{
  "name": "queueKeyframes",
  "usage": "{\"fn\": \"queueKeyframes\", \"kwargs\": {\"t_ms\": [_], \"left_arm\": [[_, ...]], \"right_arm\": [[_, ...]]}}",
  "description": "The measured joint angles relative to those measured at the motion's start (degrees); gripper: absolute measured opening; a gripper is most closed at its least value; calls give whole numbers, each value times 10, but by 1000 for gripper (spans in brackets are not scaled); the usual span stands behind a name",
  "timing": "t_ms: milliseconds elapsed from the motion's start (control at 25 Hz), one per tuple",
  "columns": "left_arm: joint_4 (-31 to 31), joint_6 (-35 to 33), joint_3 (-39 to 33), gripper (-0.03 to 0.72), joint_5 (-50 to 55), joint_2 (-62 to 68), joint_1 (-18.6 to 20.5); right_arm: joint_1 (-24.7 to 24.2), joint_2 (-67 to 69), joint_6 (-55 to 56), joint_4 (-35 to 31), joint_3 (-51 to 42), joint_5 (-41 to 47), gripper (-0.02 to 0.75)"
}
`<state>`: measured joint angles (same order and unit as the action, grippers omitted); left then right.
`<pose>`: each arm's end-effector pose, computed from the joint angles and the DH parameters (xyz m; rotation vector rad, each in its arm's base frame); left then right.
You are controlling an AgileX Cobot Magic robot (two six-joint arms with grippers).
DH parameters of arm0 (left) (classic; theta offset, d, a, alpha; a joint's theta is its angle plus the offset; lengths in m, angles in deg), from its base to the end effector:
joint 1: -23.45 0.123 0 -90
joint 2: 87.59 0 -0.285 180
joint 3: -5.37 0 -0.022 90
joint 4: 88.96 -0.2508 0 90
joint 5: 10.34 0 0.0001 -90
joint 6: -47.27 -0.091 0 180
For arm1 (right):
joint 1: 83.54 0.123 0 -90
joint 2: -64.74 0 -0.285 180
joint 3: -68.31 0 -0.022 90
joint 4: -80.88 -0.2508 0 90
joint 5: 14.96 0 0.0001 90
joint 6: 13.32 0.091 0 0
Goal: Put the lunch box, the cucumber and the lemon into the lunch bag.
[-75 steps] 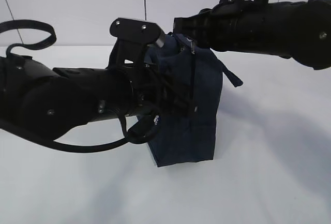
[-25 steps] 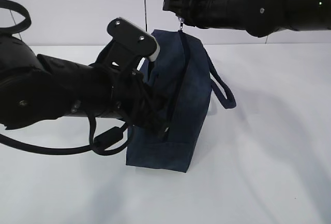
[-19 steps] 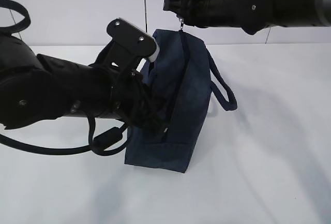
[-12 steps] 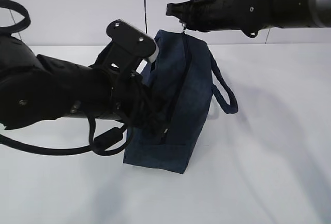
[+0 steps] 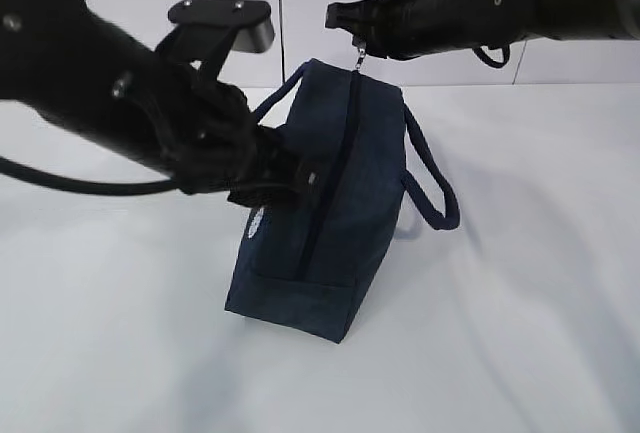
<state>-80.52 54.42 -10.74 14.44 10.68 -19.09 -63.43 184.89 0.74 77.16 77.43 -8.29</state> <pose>0.2453 -0.2327 0.2530 0.6249 2.4128 -0.5154 0.4370 0.1608 0.2576 -0.0475 2.0796 0.4155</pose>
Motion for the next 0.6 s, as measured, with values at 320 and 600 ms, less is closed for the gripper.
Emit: {"fn": "queueKeyframes", "kwargs": {"t_ms": [320, 600], "left_arm": [[26, 6, 158, 401, 207, -8, 22], [47, 9, 286, 407, 303, 44, 117]], "right_arm": [[-2, 0, 0, 0, 0, 41, 0], [-3, 0, 0, 0, 0, 59, 0]]}}
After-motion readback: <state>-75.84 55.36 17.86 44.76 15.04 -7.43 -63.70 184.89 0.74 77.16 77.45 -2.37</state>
